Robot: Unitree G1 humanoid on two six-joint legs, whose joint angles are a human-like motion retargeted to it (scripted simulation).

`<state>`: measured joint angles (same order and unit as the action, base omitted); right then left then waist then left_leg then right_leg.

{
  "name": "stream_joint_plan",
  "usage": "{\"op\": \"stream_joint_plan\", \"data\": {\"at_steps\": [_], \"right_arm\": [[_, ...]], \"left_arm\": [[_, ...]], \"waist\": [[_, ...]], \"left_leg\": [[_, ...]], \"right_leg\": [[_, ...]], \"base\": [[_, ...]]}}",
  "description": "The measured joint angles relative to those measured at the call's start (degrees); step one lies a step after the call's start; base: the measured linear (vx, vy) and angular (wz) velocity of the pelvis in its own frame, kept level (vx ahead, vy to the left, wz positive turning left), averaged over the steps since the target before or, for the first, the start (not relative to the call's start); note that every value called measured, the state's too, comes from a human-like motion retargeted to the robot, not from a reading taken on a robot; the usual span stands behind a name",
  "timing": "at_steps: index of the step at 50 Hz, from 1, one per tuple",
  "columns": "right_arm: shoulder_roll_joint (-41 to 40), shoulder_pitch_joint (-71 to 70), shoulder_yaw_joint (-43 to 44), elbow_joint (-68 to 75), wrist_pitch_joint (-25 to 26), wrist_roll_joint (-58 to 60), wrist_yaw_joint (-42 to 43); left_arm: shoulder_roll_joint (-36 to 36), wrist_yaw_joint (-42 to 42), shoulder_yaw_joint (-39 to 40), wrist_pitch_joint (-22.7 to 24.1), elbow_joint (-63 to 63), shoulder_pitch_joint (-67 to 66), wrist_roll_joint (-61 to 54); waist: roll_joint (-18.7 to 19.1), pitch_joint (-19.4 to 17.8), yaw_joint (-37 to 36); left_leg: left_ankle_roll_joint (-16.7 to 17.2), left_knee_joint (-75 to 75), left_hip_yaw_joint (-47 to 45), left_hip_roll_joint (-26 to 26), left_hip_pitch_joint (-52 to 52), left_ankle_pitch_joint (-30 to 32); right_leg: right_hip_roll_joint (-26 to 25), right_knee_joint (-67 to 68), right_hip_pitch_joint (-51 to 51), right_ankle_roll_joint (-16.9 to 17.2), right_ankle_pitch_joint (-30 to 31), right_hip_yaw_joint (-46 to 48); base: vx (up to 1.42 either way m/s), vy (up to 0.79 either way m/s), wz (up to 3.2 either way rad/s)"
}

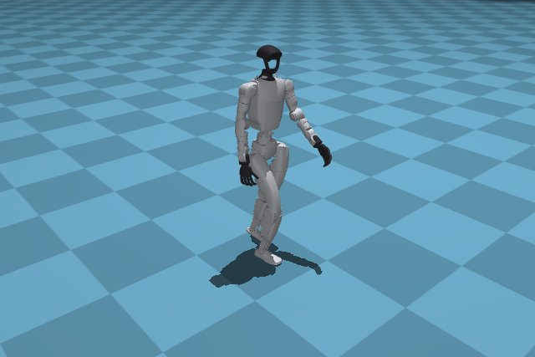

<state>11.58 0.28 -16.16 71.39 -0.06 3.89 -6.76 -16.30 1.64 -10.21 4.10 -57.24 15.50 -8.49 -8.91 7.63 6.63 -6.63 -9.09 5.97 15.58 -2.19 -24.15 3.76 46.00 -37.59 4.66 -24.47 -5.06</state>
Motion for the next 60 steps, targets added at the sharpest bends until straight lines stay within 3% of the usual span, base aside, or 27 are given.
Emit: {"op": "stream_joint_plan", "data": {"at_steps": [5, 10, 15, 18, 22, 26, 30, 39, 50, 60], "right_arm": [[0.3, 3.6, 0.6, 1.5, 0.4, -0.2, -1.3], [0.4, 4.6, 0.8, 2.4, 0.5, 0.2, -1.4], [0.6, 1.5, -0.5, 2.0, 0.6, 0.7, 0.1], [1.1, -1.8, -1.5, 0.7, 0.4, 0.6, 1.3], [1.6, -6.4, -1.6, -2.4, 0.2, -0.8, 2.8], [2.7, -10.9, -0.8, -7.1, 0.1, -3.4, 3.6], [3.6, -14.0, -0.6, -12.0, -0.6, -5.9, 4.1], [2.5, -15.4, -0.9, -14.7, -1.3, -5.7, 4.2], [-0.1, -7.5, -1.0, 0.2, 0.9, -2.6, 0.6], [2.3, -4.1, 2.0, 3.2, 1.0, -3.4, -0.3]], "left_arm": [[-0.7, -0.7, -2.0, 1.7, 5.5, 2.2, 0.0], [0.3, -2.0, -2.3, 1.5, 6.1, 0.2, -0.3], [1.6, -4.7, -4.2, -0.6, 0.5, -3.4, 1.2], [2.6, -6.5, -6.0, -2.5, -4.8, -4.9, 3.8], [2.7, -8.5, -7.3, -4.8, -11.4, -8.1, 6.3], [1.9, -10.9, -6.3, -6.1, -16.2, -12.7, 6.8], [1.8, -13.0, -4.5, -6.5, -18.3, -18.5, 6.3], [2.3, -14.2, -2.9, -6.2, -18.1, -22.7, 6.0], [0.7, -10.3, -4.2, -4.0, -10.6, -9.6, 2.6], [-0.8, -9.5, -5.4, -2.7, -2.0, -4.1, -1.2]], "waist": [[1.4, 3.2, -0.5], [2.6, 5.0, -0.1], [10.2, 3.0, -0.5], [13.3, 3.6, -2.8], [11.8, 4.3, -5.5], [8.8, 4.8, -6.7], [6.9, 5.7, -6.6], [7.5, 6.8, -5.7], [6.0, 5.8, -2.1], [6.4, 5.7, -0.5]], "left_leg": [[0.6, -5.1, -1.2, -1.7, -1.2, -5.4], [2.2, -20.0, -3.7, -4.3, -0.1, -7.6], [6.3, -55.2, -7.8, -18.2, 11.0, -4.1], [4.0, -67.4, -10.6, -27.0, 20.3, -6.0], [0.0, -67.4, -13.9, -30.2, 29.3, -12.9], [-0.3, -51.2, -15.1, -25.7, 32.5, -14.6], [1.5, -31.1, -12.3, -18.5, 30.0, -9.1], [1.8, -19.7, -11.6, -14.4, 24.4, -6.3], [2.5, -2.1, -11.9, -7.6, 14.5, 1.0], [3.2, 8.8, -10.9, -5.9, 9.8, 6.3]], "right_leg": [[-4.3, -15.0, -0.9, 1.8, 3.9, -2.1], [-6.3, -6.0, -0.3, -0.1, 5.9, -1.4], [-13.4, -5.2, 5.1, -4.9, 3.9, 5.3], [-16.6, -10.5, 7.8, -6.2, 4.3, 7.5], [-15.9, -14.6, 11.0, -5.8, 3.4, 7.6], [-12.7, -21.6, 15.5, -4.4, 4.1, 6.3], [-9.3, -26.0, 18.2, -3.4, 4.1, 5.4], [-6.4, -22.2, 17.9, -2.6, -0.6, 5.2], [-0.2, -12.6, 15.7, -3.1, -6.7, 5.0], [0.9, -12.7, 15.5, -4.3, -7.7, 4.9]], "base": [[0.55, -0.04, 0.01], [0.57, -0.07, 0.48], [0.46, -0.08, 0.39], [0.4, -0.06, 0.14], [0.38, -0.02, 0.25], [0.35, 0.03, 0.26], [0.29, 0.05, 0.18], [0.16, 0.06, 0.15], [0.07, 0.03, 0.29], [0.01, 0.0, 0.1]]}}
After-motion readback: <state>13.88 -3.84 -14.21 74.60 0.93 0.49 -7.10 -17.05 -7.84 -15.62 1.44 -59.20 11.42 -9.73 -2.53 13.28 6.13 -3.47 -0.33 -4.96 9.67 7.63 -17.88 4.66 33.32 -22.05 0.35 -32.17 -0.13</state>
